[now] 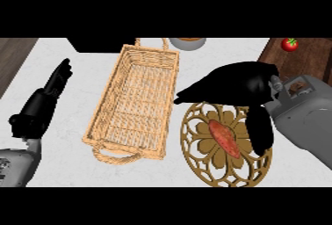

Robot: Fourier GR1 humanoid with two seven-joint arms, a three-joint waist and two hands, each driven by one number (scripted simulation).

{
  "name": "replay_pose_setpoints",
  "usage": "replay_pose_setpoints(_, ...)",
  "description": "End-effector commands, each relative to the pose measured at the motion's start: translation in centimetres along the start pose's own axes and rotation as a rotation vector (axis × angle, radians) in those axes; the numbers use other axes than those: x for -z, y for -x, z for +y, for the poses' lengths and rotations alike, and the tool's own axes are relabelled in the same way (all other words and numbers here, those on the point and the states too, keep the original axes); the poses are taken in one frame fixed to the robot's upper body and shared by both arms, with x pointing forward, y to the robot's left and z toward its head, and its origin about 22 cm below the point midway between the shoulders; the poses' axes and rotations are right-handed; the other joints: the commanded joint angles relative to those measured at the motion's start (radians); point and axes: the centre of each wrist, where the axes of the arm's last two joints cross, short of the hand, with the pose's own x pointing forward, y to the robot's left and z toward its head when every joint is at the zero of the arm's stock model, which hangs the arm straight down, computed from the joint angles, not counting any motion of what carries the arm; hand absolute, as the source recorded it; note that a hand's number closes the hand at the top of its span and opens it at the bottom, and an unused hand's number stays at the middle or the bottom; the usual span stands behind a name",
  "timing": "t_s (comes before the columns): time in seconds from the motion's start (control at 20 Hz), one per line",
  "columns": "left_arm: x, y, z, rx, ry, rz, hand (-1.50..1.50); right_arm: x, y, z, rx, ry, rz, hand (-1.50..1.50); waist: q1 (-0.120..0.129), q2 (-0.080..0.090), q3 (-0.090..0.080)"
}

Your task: Pick the sweet potato from the placemat and place it in the basket

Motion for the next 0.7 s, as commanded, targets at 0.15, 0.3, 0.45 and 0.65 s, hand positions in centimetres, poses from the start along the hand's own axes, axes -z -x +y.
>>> replay_pose_setpoints(0.15, -0.2, -0.1, -0.7, 0.01, -0.006, 0.0, 0.0, 2.1, 0.9, 2.4, -0.045, -0.079, 0.006, -1.5, -0.006, 0.0, 0.001)
replay_pose_setpoints(0.3, -0.6, 0.2, -0.1, -0.004, -0.001, -0.006, 0.0, 3.2, 1.8, 3.9, -0.088, -0.113, 0.062, -1.5, 0.001, 0.001, 0.001)
replay_pose_setpoints(0.45, 1.0, 0.0, -0.4, 0.004, 0.001, 0.008, 0.0, 5.9, 1.5, 4.7, -0.11, -0.179, 0.081, -1.5, -0.005, 0.002, 0.0)
replay_pose_setpoints(0.65, -0.1, -0.5, -1.8, -0.009, -0.002, 0.004, 0.0, 6.1, 2.8, 6.2, -0.11, -0.181, 0.098, -1.5, -0.006, -0.001, 0.001)
